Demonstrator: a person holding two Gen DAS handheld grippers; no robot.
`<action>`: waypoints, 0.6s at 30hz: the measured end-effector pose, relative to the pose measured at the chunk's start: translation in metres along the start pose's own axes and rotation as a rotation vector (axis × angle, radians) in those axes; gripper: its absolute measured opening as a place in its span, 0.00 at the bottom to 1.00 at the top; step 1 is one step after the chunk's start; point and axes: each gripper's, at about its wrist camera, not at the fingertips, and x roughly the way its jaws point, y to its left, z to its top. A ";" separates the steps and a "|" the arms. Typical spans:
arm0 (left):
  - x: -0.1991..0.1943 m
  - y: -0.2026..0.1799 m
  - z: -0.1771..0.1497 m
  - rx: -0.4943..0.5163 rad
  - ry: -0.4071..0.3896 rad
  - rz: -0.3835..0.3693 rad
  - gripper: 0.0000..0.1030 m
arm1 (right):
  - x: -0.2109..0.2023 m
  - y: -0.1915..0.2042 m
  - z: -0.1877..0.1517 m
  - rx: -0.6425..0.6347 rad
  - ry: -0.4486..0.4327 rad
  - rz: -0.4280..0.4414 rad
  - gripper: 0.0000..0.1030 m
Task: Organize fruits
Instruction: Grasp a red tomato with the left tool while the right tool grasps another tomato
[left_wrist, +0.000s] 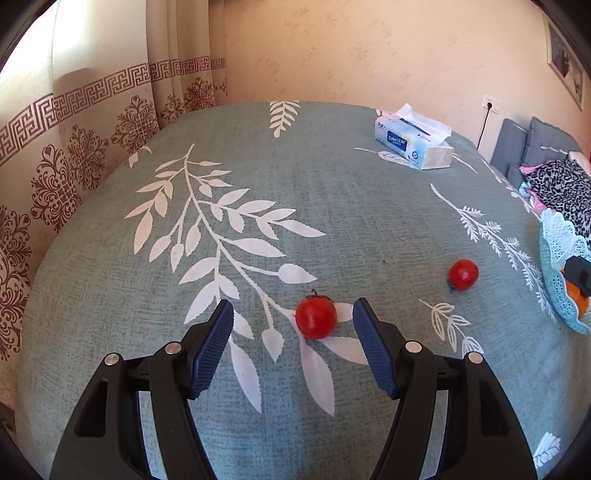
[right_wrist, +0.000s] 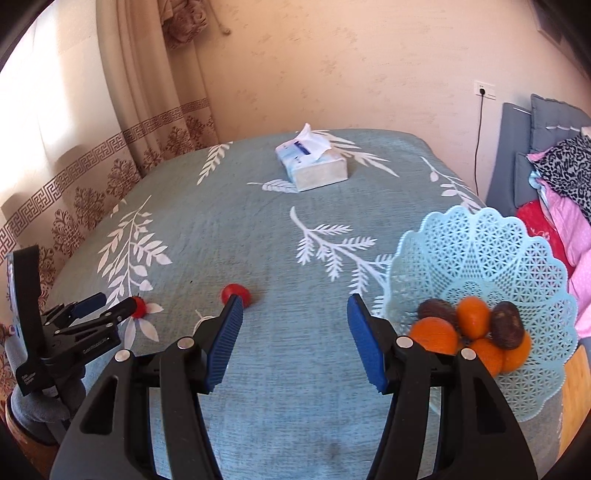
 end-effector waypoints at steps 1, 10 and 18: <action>0.002 -0.001 0.001 0.002 0.004 0.000 0.62 | 0.002 0.002 0.000 -0.005 0.004 0.002 0.59; 0.017 -0.006 0.002 0.013 0.044 -0.033 0.40 | 0.017 0.017 -0.001 -0.039 0.034 0.014 0.59; 0.019 -0.004 -0.002 -0.001 0.056 -0.085 0.25 | 0.032 0.029 0.001 -0.061 0.062 0.019 0.59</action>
